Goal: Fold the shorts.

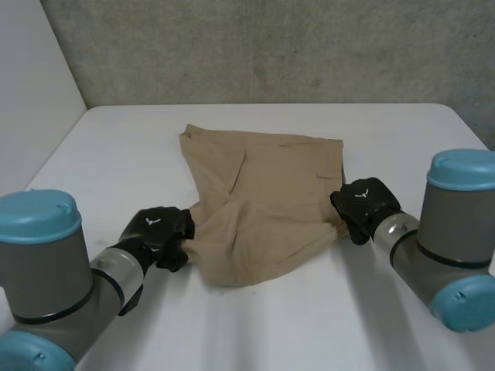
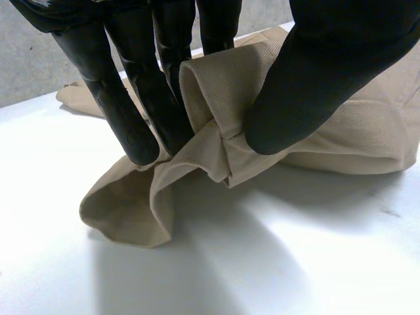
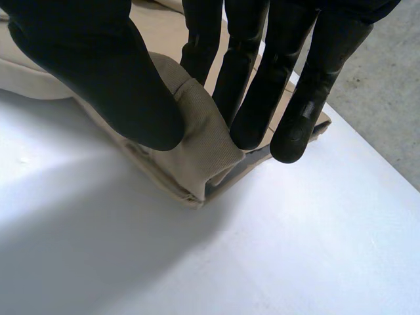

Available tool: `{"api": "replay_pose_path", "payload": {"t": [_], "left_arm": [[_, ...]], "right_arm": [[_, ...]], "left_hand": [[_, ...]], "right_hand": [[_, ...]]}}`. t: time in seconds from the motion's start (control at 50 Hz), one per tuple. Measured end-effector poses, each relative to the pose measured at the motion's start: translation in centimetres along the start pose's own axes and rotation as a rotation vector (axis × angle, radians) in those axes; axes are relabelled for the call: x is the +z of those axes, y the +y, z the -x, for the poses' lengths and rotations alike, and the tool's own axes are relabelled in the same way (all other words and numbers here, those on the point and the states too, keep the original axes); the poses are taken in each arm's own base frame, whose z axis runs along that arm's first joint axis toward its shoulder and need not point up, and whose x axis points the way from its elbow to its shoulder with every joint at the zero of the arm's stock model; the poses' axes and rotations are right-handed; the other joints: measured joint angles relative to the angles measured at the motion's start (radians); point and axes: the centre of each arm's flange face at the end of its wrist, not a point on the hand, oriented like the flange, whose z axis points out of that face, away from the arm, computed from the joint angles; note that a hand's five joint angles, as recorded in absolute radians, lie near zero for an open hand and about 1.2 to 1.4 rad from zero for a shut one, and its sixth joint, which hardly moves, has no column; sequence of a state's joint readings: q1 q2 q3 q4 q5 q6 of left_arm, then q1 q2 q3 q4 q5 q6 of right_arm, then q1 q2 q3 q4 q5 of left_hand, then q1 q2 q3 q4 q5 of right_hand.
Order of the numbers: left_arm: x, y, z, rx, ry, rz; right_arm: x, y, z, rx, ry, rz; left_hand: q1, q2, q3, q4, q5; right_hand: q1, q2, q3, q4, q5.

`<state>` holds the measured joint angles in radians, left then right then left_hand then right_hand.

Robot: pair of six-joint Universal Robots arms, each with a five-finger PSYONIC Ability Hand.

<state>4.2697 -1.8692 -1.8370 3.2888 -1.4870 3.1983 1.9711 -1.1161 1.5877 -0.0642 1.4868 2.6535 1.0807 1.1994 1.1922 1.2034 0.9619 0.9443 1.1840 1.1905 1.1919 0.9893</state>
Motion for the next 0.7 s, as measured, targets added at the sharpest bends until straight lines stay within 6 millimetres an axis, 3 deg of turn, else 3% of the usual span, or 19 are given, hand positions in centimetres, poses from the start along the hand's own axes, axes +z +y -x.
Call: {"api": "replay_pose_path", "payload": {"t": [0.06, 0.1, 0.2, 0.52, 0.7], "left_arm": [[-0.8, -0.3, 0.0, 0.006, -0.002, 0.014], [-1.3, -0.5, 0.1, 0.022, -0.003, 0.022], [-2.3, -0.7, 0.1, 0.097, -0.008, 0.025], [-5.0, -0.8, -1.8, 0.213, 0.04, -0.022], [-4.1, 0.8, -1.8, 0.214, 0.019, 0.008]], "right_arm": [[-1.2, 0.2, 0.3, 0.002, -0.009, 0.008], [-1.9, 0.7, 0.6, 0.004, -0.019, 0.02], [-2.9, 1.8, 1.4, 0.009, -0.047, 0.046], [-3.0, 2.6, 1.9, 0.016, -0.06, 0.048], [-3.0, 2.8, 1.4, 0.022, -0.043, 0.057]], "left_hand": [[0.0, -0.029, -0.024, -0.032, -0.003], [-0.143, -0.256, -0.248, -0.25, -0.179], [-0.349, -0.456, -0.447, -0.464, -0.395], [-0.349, -0.467, -0.455, -0.474, -0.407], [-0.349, -0.467, -0.455, -0.474, -0.407]], "right_hand": [[0.0, 0.0, 0.003, 0.0, 0.0], [0.0, 0.0, 0.003, 0.0, 0.0], [0.0, 0.0, 0.003, 0.0, 0.0], [0.0, 0.0, 0.003, 0.0, 0.0], [0.0, 0.0, 0.003, 0.0, 0.0]]}}
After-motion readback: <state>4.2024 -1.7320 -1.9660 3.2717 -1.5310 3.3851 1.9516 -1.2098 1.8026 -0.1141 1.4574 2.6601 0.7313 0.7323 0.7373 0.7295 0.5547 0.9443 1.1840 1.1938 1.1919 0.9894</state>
